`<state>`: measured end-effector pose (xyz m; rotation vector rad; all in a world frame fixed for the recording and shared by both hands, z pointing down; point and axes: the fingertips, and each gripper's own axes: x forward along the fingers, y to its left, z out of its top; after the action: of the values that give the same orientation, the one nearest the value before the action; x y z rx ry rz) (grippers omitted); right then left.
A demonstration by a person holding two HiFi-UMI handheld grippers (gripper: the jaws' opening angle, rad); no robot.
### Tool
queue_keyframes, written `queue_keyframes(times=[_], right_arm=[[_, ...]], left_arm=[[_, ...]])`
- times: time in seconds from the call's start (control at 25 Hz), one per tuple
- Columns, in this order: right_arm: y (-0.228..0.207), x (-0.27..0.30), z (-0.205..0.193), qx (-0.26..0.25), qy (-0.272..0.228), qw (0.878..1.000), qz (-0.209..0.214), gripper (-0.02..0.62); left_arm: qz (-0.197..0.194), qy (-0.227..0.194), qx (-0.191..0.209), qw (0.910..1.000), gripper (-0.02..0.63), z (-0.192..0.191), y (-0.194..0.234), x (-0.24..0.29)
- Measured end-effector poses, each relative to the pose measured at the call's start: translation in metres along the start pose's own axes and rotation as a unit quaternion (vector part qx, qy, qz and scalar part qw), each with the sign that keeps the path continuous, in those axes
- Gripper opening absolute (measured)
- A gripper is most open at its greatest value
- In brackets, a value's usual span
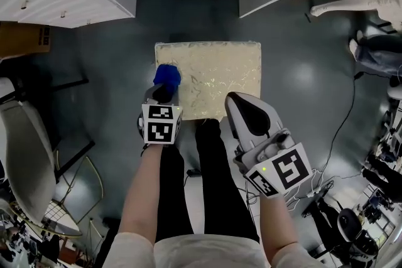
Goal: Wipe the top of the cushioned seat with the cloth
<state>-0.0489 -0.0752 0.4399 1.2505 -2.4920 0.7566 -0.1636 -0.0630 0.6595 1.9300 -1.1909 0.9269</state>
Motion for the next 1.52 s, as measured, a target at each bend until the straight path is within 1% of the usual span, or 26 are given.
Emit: queue_keyframes(times=[0.12, 0.24, 0.32, 0.4, 0.52, 0.64, 0.8, 1.0, 1.12, 1.36, 1.52], right_arm=[[0.005, -0.015, -0.003, 0.006, -0.012, 0.999, -0.033, 0.000], [0.012, -0.031, -0.007, 0.021, -0.027, 0.997, -0.067, 0.000], [0.018, -0.041, -0.011, 0.031, -0.034, 0.996, -0.081, 0.000], [0.021, -0.050, -0.015, 0.027, -0.033, 0.995, -0.086, 0.000], [0.022, -0.060, -0.019, 0.021, -0.029, 0.996, -0.080, 0.000], [0.018, -0.069, -0.019, 0.014, -0.028, 0.998, -0.060, 0.000], [-0.004, -0.084, -0.015, -0.002, -0.024, 0.999, -0.032, 0.000], [-0.037, -0.110, -0.017, -0.007, -0.019, 1.000, -0.019, 0.000], [-0.055, -0.121, -0.020, -0.009, -0.014, 1.000, -0.016, 0.000], [-0.085, -0.141, -0.023, -0.007, -0.010, 1.000, -0.014, 0.000], [-0.105, -0.156, -0.024, -0.004, -0.011, 1.000, -0.015, 0.000]], left_arm=[[-0.011, 0.002, 0.011, 0.9999, 0.048, -0.001, -0.002, -0.002], [-0.023, 0.008, 0.032, 0.9992, 0.048, -0.005, -0.004, -0.005], [-0.028, 0.008, 0.043, 0.9986, 0.049, -0.010, -0.006, -0.007], [-0.027, 0.004, 0.046, 0.9986, 0.048, -0.013, -0.010, -0.008], [-0.022, 0.005, 0.037, 0.9990, 0.049, -0.015, -0.015, -0.010], [-0.014, 0.005, 0.011, 0.9998, 0.048, -0.017, -0.017, -0.009], [0.022, -0.004, -0.017, 0.9996, 0.049, -0.018, -0.023, -0.008], [0.056, -0.005, -0.047, 0.9973, 0.048, -0.020, -0.031, -0.006], [0.070, -0.002, -0.051, 0.9963, 0.048, -0.020, -0.040, -0.002], [0.084, -0.001, -0.059, 0.9947, 0.048, -0.016, -0.069, 0.010], [0.089, -0.003, -0.072, 0.9934, 0.048, -0.012, -0.089, 0.018]])
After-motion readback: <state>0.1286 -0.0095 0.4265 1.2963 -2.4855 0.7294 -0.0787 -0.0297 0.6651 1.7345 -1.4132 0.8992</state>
